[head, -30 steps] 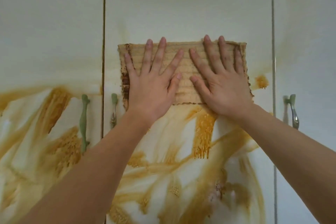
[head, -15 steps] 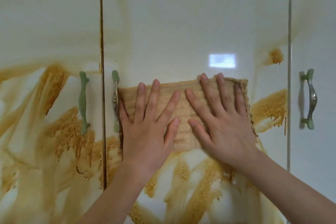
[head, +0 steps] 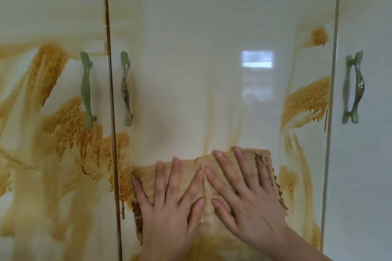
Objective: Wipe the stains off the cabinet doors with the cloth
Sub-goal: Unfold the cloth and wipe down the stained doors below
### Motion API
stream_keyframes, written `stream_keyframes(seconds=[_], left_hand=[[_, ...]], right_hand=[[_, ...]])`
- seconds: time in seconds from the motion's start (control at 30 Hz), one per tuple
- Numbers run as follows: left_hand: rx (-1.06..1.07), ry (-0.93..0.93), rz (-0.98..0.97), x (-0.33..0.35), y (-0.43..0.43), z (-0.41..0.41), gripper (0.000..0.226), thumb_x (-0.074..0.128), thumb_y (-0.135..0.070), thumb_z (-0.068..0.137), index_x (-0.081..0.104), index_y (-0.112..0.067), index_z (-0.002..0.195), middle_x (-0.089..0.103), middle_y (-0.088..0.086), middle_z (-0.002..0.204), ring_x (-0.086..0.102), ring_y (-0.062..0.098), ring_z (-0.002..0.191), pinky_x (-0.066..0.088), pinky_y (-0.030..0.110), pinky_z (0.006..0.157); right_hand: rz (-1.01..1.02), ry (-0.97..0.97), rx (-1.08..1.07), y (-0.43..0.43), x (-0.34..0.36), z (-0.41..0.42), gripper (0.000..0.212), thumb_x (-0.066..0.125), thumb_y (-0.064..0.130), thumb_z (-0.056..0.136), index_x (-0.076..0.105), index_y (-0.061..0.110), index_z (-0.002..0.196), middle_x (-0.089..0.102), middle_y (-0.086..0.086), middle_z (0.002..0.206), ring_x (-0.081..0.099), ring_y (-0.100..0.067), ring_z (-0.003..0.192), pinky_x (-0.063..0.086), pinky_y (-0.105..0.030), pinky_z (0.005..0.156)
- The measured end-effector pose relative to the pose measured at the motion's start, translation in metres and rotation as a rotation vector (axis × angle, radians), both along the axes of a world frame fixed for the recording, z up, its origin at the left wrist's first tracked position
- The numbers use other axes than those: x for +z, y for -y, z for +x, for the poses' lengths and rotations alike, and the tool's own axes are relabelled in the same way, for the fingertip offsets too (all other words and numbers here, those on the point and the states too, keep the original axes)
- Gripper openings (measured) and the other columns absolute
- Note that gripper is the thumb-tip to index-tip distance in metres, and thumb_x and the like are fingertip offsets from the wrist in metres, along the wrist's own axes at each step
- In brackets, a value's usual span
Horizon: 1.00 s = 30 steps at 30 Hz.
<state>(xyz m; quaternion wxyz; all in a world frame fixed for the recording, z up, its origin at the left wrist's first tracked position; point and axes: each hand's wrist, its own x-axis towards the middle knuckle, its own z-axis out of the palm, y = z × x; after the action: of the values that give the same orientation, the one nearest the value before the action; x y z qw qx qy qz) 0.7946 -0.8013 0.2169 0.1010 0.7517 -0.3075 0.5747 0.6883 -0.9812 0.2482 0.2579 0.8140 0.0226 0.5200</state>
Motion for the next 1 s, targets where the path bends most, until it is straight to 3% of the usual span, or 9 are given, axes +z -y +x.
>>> stream_keyframes(seconds=[0.67, 0.9, 1.0], left_hand=[[-0.083, -0.054, 0.024, -0.185, -0.015, 0.004, 0.063, 0.036, -0.057, 0.103, 0.019, -0.039, 0.16, 0.001, 0.005, 0.171, -0.002, 0.031, 0.158, 0.001, 0.07, 0.118], [-0.088, -0.1, 0.025, -0.293, -0.015, 0.001, 0.061, 0.033, -0.057, 0.104, 0.016, -0.04, 0.16, 0.001, 0.003, 0.172, -0.001, 0.031, 0.158, -0.003, 0.065, 0.12], [-0.1, -0.122, 0.02, -0.318, -0.008, -0.007, 0.059, 0.032, -0.057, 0.104, 0.019, -0.041, 0.159, 0.002, 0.003, 0.172, -0.001, 0.031, 0.158, -0.001, 0.065, 0.119]], right_hand=[[0.021, -0.125, 0.048, 0.0, -0.188, -0.007, 0.071, 0.051, 0.051, 0.101, 0.023, 0.03, 0.163, 0.008, 0.001, 0.173, 0.009, -0.026, 0.159, 0.009, -0.048, 0.125], [-0.047, -0.213, 0.077, 0.0, -0.277, -0.01, 0.068, 0.048, 0.048, 0.102, 0.024, 0.029, 0.163, 0.014, 0.007, 0.172, 0.012, -0.018, 0.159, 0.033, -0.045, 0.113], [-0.043, -0.242, 0.063, 0.008, -0.304, -0.018, 0.068, 0.052, 0.047, 0.101, 0.027, 0.031, 0.162, 0.016, 0.011, 0.171, 0.015, -0.014, 0.158, 0.024, -0.042, 0.118]])
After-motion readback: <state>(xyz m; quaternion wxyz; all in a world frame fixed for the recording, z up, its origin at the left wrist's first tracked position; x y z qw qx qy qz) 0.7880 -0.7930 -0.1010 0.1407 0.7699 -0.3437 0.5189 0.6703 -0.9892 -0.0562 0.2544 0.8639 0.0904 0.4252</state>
